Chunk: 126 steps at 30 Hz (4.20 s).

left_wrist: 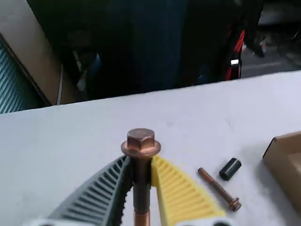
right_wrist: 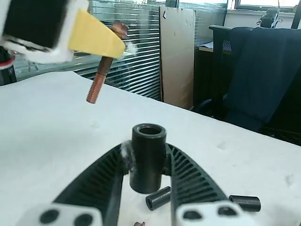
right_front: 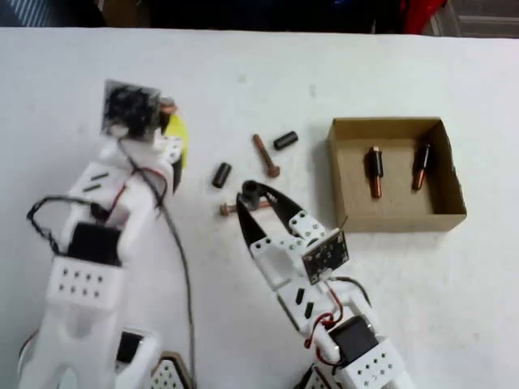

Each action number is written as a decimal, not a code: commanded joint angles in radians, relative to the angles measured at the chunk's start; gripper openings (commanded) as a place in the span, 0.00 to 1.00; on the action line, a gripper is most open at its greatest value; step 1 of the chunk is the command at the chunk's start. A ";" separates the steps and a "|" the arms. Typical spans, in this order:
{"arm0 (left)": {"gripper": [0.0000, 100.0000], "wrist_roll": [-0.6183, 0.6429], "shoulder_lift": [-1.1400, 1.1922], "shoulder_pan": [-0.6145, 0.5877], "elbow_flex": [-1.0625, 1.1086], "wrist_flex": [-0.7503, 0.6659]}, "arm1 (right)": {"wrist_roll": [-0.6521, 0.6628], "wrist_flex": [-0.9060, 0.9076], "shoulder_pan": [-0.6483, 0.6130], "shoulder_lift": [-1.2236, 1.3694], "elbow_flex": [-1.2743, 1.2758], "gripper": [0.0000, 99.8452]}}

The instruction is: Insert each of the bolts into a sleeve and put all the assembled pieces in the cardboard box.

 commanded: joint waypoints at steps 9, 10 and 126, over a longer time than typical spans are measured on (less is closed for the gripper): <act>0.02 0.069 -0.196 0.168 0.175 -0.342 | -0.009 0.048 -0.012 -0.010 0.009 0.02; 0.02 0.077 -0.196 0.182 0.172 -0.364 | -0.009 0.050 -0.012 -0.012 0.009 0.02; 0.21 0.061 -0.705 0.367 0.563 -0.137 | -0.002 0.051 -0.008 -0.010 0.009 0.02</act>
